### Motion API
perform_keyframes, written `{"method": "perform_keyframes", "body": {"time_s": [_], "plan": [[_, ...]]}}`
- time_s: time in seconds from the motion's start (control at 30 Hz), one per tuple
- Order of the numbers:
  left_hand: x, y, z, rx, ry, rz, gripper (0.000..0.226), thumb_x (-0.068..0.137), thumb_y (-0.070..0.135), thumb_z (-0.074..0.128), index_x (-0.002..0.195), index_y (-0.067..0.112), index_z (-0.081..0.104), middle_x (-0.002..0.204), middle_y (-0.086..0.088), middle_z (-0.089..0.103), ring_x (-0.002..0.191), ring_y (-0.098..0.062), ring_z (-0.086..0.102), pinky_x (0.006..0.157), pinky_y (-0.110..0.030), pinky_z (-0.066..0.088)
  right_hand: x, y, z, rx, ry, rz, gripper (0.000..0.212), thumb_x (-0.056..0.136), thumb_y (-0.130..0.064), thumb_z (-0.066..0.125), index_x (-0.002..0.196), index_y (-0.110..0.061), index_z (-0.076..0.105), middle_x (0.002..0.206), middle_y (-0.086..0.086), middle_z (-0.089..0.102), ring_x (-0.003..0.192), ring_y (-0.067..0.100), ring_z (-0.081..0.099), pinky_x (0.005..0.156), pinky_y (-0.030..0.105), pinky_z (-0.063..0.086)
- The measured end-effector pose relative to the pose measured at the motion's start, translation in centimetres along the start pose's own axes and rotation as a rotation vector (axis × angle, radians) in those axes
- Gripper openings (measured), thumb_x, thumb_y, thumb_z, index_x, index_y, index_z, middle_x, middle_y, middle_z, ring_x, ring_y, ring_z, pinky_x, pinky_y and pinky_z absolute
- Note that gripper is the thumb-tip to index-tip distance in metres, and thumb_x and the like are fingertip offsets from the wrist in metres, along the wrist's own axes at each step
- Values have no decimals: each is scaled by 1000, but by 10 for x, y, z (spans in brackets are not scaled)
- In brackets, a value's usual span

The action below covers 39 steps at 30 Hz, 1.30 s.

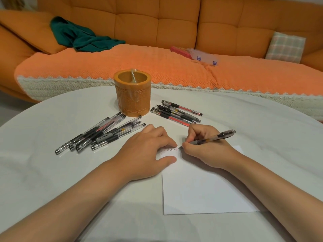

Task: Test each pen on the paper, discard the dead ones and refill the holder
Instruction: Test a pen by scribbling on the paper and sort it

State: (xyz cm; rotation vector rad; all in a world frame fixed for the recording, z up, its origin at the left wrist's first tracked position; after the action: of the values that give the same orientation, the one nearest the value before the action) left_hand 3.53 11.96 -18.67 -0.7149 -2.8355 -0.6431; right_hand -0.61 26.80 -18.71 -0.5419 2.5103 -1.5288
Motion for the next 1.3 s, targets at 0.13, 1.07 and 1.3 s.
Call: {"method": "perform_keyframes", "body": {"time_s": [0.13,1.07,1.3], "plan": [[0,0,0,7,-9,-3,36,88,56,60,121,42,61,104,21,48,97,-3,35,76,-23,33,-1,0,1,-9,-11,-2,27,78,-2,69,61,-14,51,56,-5,50,53,12,39,51,24,33],[0,1,1,11,3,1,35,88,56,60,120,41,62,104,22,48,96,-1,34,75,-22,32,-3,-2,1,-55,-12,-26,17,72,-6,66,65,-7,50,58,-3,49,53,11,38,50,25,31],[-1,0,1,5,3,-3,34,88,55,61,119,41,62,104,22,48,97,-2,35,76,-22,32,-3,-1,2,-45,-22,-26,22,79,-2,68,66,-7,52,57,-6,49,53,9,39,51,24,32]]}}
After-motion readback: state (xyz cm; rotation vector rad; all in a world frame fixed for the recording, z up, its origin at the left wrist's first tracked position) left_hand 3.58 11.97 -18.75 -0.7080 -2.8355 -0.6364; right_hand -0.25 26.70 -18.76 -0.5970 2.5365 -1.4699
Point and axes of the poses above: each hand's wrist, its own x-axis towards the middle knuckle, its own z-axis out of the palm, y = z × x, the point moved 8 cm from there along x, towards the middle knuckle
